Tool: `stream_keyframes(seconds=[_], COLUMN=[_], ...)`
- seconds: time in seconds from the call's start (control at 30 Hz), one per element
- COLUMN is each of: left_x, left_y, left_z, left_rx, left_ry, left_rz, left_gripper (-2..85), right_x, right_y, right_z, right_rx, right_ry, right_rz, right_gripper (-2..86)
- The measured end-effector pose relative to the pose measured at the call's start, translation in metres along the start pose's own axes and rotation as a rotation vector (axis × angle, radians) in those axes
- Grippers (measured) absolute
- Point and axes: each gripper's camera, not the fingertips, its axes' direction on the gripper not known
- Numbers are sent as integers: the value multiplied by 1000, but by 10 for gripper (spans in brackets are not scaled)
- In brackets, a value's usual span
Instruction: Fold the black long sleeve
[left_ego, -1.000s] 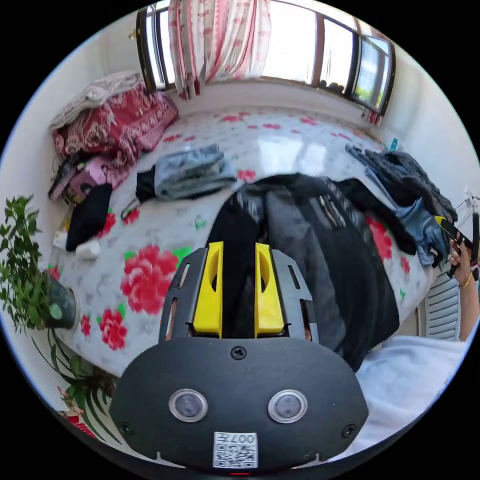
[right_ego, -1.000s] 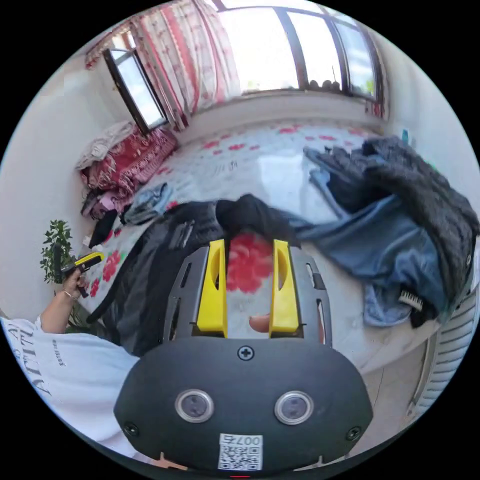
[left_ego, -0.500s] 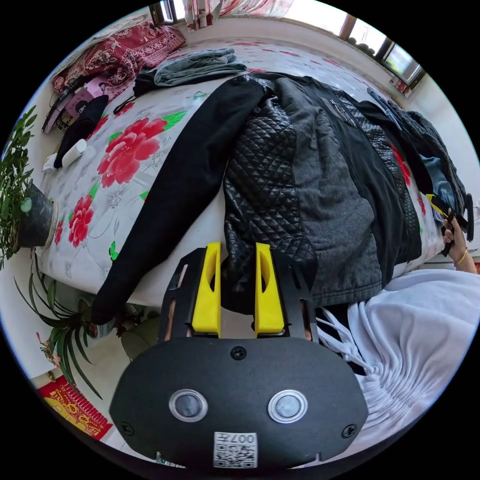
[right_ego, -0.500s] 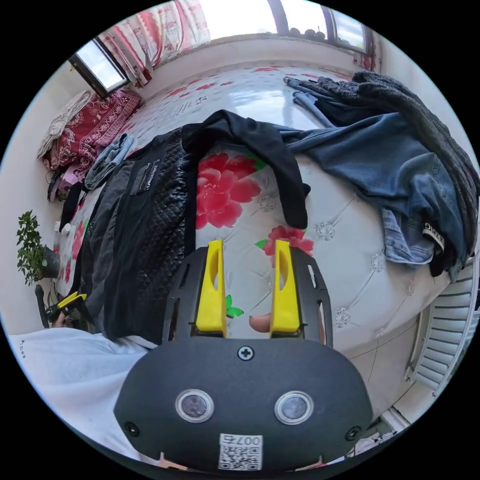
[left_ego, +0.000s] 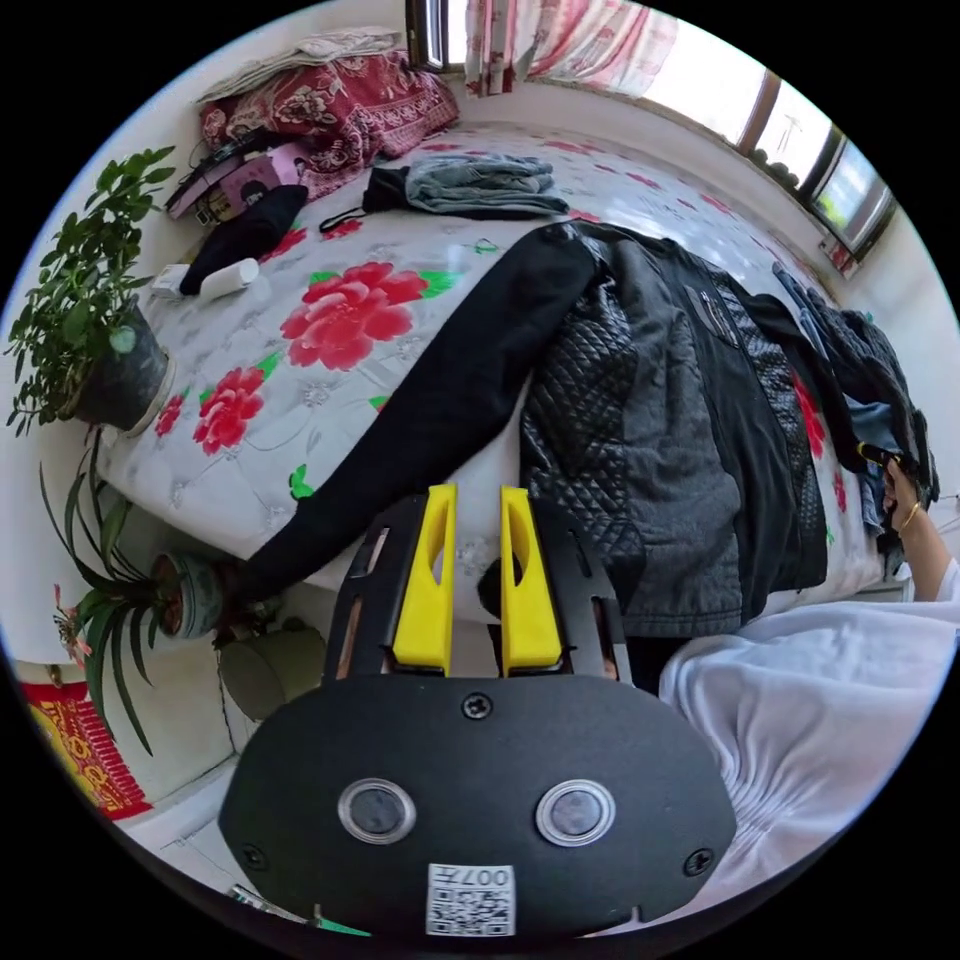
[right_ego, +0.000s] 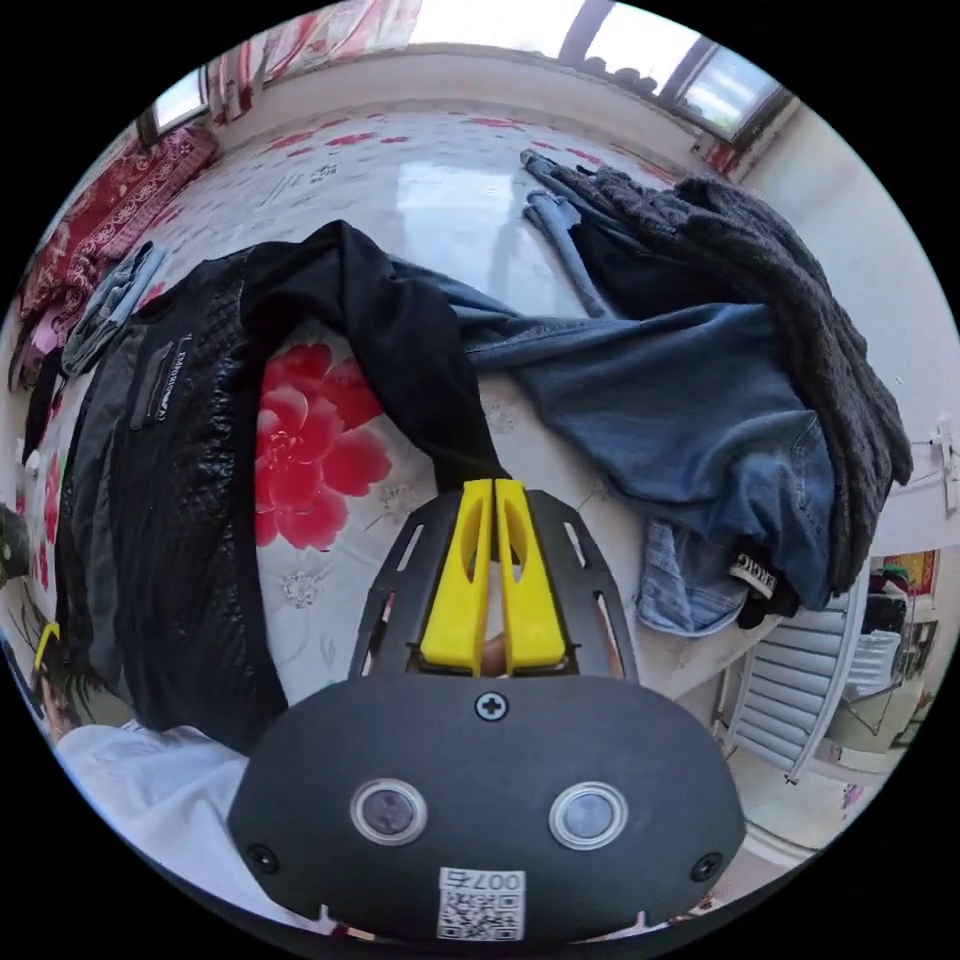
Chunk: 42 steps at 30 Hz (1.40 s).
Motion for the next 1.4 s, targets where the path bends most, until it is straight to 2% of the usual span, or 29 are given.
stream_keyframes(seconds=[0.07, 0.13, 0.23, 0.33, 0.43, 0.5, 0.57, 0.6, 0.63, 0.7, 0.8, 0.87, 0.93, 0.97, 1.03, 1.2, 1.27, 1.33, 1.4], left_x=[-4, -4, 4, 19, 10, -32, -90, -125, -150, -167, -157, -136, -98, -89, -57, -37, -25, -14, -14], left_y=[-14, -34, -55, -76, -117, -150, -177, -185, -189, -187, -158, -123, -66, -52, -4, 31, 30, 23, 13], left_z=[5, 23, 58, 70, 81, 70, 36, 11, -7, -22, -22, -18, -15, -14, -12, -1, 11, 14, 14], left_rx=[-18, -71, -161, -120, -157, -137, -45, 39, 104, 121, 87, 87, 93, 87, 27, -86, -150, -170, -220], left_ry=[-34, -94, -132, -244, -351, -395, -342, -261, -172, -162, -190, -107, 82, 119, 256, 411, 380, 259, 272], left_rz=[19, 53, 85, 147, 205, 77, -151, -288, -361, -405, -316, -218, -55, -17, 120, 204, 252, 302, 303], left_gripper=[75, 79, 66, 21, -2, -5, -5, -2, 3, 11, 24, 37, 57, 64, 81, 126, 126, 82, 62], right_x=[25, 61, 99, 84, 25, -20, -44, -54, -58, -67, -70, -70, -71, -72, -73, -79, -82, -85, -93], right_y=[-11, -20, -29, -5, 41, 76, 97, 107, 111, 116, 111, 107, 103, 101, 98, 95, 94, 93, 93], right_z=[-34, -64, -78, -73, -58, -45, -42, -43, -43, -43, -38, -35, -32, -29, -24, -11, -11, -12, -11], right_rx=[103, 184, 79, 32, 20, -51, -75, -84, -89, -117, -161, -182, -199, -208, -228, -260, -251, -257, -306], right_ry=[105, 186, 174, -84, -327, -485, -545, -558, -563, -541, -501, -501, -500, -501, -520, -513, -473, -463, -566], right_rz=[49, 189, 276, 256, 153, 119, 113, 108, 99, 59, -10, -48, -83, -106, -128, -181, -195, -221, -282], right_gripper=[11, 16, 49, 77, 86, 96, 102, 103, 104, 108, 112, 115, 117, 116, 114, 94, 79, 59, 27])
